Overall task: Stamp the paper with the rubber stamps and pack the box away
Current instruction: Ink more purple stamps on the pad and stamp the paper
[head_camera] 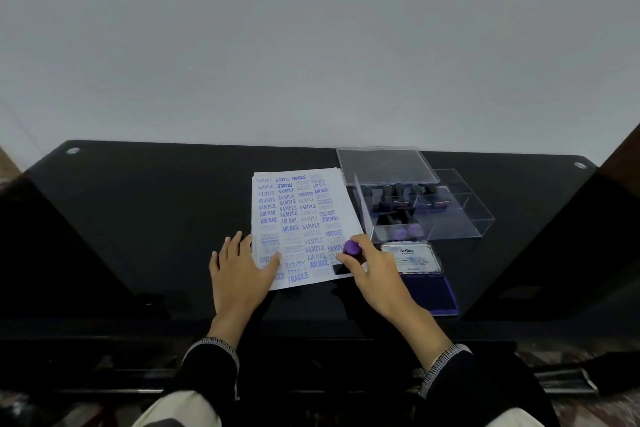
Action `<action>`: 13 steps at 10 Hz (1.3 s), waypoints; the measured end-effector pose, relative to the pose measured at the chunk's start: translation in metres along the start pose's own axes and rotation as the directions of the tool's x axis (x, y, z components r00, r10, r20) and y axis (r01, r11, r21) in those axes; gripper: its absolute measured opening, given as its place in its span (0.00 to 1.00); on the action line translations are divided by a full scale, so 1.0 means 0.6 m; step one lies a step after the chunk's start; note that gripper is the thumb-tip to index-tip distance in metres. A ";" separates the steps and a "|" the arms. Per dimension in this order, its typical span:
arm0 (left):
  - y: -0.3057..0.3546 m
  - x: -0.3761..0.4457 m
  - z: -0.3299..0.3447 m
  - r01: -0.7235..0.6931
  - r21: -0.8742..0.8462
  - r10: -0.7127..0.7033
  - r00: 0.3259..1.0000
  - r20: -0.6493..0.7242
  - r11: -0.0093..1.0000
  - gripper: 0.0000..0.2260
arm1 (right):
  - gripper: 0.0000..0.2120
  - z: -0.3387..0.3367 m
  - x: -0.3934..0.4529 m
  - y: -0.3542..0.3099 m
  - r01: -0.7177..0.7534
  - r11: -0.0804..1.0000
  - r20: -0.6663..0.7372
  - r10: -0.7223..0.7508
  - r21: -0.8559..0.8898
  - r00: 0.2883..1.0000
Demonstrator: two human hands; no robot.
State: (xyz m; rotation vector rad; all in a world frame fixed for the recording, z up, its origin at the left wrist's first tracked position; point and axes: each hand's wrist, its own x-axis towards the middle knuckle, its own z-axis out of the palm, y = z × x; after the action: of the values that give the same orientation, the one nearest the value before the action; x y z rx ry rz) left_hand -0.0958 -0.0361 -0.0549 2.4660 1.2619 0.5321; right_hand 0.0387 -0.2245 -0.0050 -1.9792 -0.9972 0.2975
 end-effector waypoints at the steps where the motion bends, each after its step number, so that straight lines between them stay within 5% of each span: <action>1: 0.001 0.000 0.000 0.002 0.001 -0.002 1.000 -0.003 1.000 0.33 | 0.06 0.005 -0.002 0.006 0.024 0.999 0.002 -0.024 -0.048 1.000; 4: 0.000 -0.001 0.001 -0.003 -0.016 0.003 1.000 -0.009 1.000 0.33 | 0.08 0.028 0.000 0.030 0.051 0.975 -0.043 -0.062 -0.218 0.997; 9: 0.000 -0.002 0.000 0.000 -0.004 0.000 1.000 -0.004 1.000 0.33 | 0.12 0.027 -0.005 0.028 0.011 0.967 -0.090 -0.035 -0.254 0.995; 10: 0.000 -0.002 -0.001 -0.001 -0.002 0.001 1.000 -0.002 1.000 0.33 | 0.10 0.024 -0.001 0.020 -0.022 0.987 -0.076 0.010 -0.161 0.997; 11: 0.000 -0.002 -0.001 0.000 -0.004 0.000 1.000 -0.004 1.000 0.33 | 0.06 0.015 0.003 0.017 -0.151 0.976 -0.135 0.172 0.154 0.976; 13: 0.000 0.000 0.000 0.003 -0.001 -0.003 1.000 -0.012 1.000 0.33 | 0.07 -0.008 0.007 0.032 -0.228 0.792 -0.233 0.419 0.567 0.878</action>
State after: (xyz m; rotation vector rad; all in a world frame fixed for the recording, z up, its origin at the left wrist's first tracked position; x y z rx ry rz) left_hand -0.0958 -0.0363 -0.0549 2.4637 1.2697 0.5477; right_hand 0.0545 -0.2299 -0.0166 -1.6031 -0.2817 0.3517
